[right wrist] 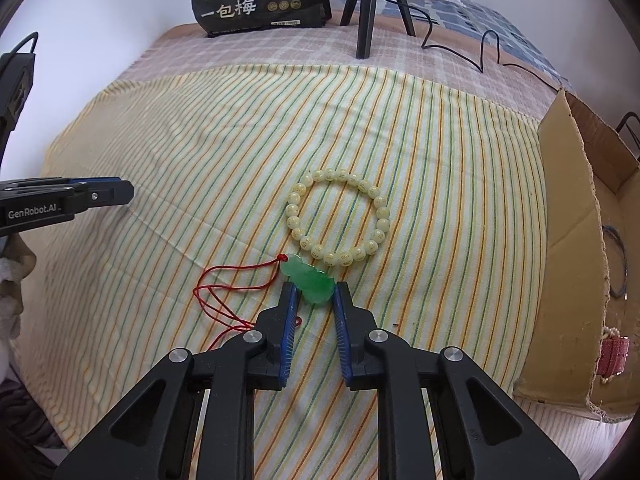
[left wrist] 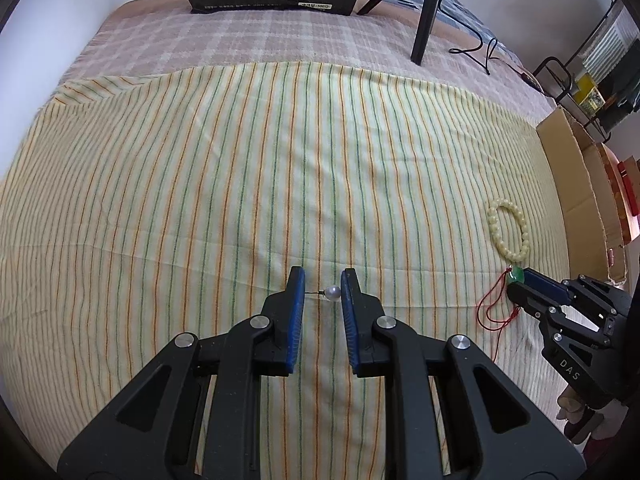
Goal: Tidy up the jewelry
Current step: 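Carry the jade pendant with the right tool into the box while the left tool carries the pearl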
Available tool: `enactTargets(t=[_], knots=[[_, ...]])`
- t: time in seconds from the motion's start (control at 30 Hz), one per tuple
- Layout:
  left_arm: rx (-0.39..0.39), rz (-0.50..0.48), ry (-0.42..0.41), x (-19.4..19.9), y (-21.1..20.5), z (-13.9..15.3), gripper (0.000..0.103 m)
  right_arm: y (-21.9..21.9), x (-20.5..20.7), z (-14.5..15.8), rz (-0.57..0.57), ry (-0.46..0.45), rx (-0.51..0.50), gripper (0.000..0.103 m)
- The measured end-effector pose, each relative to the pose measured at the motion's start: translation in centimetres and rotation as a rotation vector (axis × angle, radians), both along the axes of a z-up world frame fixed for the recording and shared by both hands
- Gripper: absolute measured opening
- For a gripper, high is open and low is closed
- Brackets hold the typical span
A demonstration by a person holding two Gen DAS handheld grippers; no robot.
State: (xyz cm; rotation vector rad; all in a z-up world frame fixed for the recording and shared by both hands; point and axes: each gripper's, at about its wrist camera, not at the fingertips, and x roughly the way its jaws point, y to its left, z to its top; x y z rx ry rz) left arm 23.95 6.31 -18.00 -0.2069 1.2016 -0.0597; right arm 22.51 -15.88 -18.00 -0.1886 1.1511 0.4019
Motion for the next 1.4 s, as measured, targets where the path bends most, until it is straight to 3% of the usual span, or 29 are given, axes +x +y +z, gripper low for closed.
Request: enactTargets(t=[0.77, 1.4], knots=[[-0.1, 0.041, -0.086, -1.1, 1.5, 4.5, 0.017, -0.5, -2.8, 4.2, 0.039, -0.092, 0.045, 0.016], [-0.141, -0.061, -0.195, -1.6, -4.2, 9.5, 0.017, -6.2, -2.6, 11.2, -0.078, -0.275, 0.114, 0.016]])
